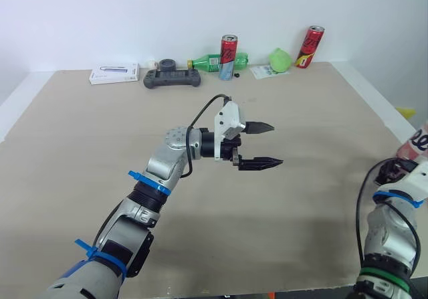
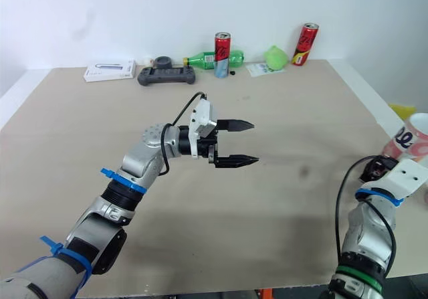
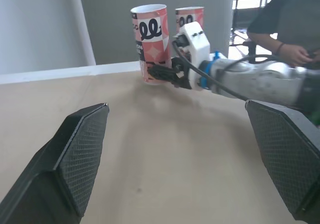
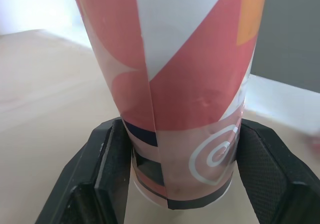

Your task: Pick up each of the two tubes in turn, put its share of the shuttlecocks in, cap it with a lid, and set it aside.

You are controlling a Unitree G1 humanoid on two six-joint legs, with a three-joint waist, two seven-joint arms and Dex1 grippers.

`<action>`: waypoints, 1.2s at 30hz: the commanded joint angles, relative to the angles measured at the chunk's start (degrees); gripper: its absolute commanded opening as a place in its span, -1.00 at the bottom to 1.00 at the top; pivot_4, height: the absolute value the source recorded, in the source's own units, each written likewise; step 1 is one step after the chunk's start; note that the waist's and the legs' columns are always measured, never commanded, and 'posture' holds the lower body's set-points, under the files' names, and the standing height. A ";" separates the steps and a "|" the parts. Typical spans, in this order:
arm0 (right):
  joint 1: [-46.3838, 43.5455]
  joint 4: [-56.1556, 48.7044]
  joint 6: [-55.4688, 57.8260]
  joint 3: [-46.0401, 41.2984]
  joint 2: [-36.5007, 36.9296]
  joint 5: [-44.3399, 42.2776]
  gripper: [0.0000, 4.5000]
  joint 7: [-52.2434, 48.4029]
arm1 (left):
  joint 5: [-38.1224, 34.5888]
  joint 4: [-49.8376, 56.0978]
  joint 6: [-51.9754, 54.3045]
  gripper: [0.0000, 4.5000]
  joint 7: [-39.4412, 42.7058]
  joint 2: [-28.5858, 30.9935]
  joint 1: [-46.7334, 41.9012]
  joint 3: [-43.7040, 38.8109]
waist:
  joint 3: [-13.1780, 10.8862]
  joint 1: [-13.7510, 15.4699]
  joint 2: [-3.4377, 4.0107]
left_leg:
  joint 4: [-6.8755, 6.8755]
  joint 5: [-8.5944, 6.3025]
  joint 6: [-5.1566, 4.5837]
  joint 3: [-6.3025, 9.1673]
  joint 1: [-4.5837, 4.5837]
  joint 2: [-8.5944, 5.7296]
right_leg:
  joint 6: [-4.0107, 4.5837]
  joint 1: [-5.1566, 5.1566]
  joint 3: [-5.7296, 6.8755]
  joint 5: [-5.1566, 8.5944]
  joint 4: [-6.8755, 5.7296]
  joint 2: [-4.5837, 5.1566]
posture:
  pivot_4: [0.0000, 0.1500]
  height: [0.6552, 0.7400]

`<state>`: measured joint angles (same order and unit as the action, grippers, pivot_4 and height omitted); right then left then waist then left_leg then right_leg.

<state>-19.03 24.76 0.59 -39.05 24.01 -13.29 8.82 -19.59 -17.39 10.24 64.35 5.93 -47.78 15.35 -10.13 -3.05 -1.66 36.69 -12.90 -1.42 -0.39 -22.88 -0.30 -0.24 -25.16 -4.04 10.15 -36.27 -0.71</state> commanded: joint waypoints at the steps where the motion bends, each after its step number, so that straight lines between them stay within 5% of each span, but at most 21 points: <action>1: -4.04 8.06 -5.31 -1.72 3.74 -1.36 0.34 -0.14 | 0.20 2.38 -0.20 1.00 0.13 0.10 0.28 -0.30 | 0.00 -0.08 0.01 | -0.02 0.03 -0.07 0.00 0.01 -0.04 | -0.01 0.01 -0.06 0.00 0.00 0.00 | 1.00 0.94; 6: -5.52 14.53 -8.66 -1.35 5.83 -2.43 0.34 -1.63 | 0.41 3.88 0.52 1.00 -0.73 0.75 1.48 -0.85 | 0.00 -0.12 0.02 | -0.03 0.06 -0.11 0.00 0.01 -0.11 | -0.16 0.05 -0.19 -0.09 0.01 -0.02 | 1.00 0.94; 10: -4.58 15.40 -10.11 -0.78 6.11 -2.48 0.92 -1.89 | 0.49 4.55 0.82 1.00 -1.53 1.16 2.17 -1.17 | 0.00 -0.11 0.02 | -0.02 0.06 -0.11 0.01 0.01 -0.15 | -0.17 0.08 -0.26 -0.09 0.02 -0.01 | 1.00 0.94; 15: -2.09 11.85 -10.89 -0.13 4.83 -2.94 0.97 -2.19 | 0.68 4.80 1.46 1.00 -2.62 1.55 2.66 -1.02 | 0.01 -0.11 0.03 | -0.02 0.07 -0.13 0.00 0.01 -0.17 | -0.18 0.09 -0.35 -0.10 0.02 -0.01 | 1.00 0.94; 23: 15.11 -18.74 -2.01 3.48 -3.95 -5.42 0.97 -2.83 | 2.38 3.46 0.09 1.00 -6.13 4.31 5.63 -3.04 | 0.08 -0.06 0.18 | -0.04 0.07 -0.13 0.13 0.01 -0.05 | -0.17 0.08 -0.29 -0.09 0.02 -0.11 | 1.00 0.94; 29: 27.38 -39.04 7.80 14.84 -3.94 -8.01 0.97 -14.51 | 4.43 4.25 -0.36 1.00 -13.35 7.77 10.55 -7.27 | 0.09 -0.19 0.39 | -0.01 0.09 -0.09 0.19 0.19 0.10 | -0.05 0.09 -0.32 -0.02 -0.03 -0.19 | 1.00 0.94; 36: 21.45 -45.19 20.61 29.68 5.58 -13.65 0.97 -33.54 | 7.77 13.94 -0.32 1.00 -24.78 13.57 24.09 -13.99 | -0.08 -1.14 0.11 | -0.04 0.27 -0.01 0.10 0.49 0.28 | -0.05 0.28 -0.24 -0.02 -0.02 -0.11 | 1.00 0.94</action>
<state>5.10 -18.83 19.00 -9.84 27.82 -24.76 -21.25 -12.08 -8.92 10.01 42.35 18.70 -24.96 3.77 -10.21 -4.19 -1.55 36.64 -12.57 -1.33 -0.22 -22.49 -0.03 -0.29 -24.92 -4.23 10.13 -36.29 -0.81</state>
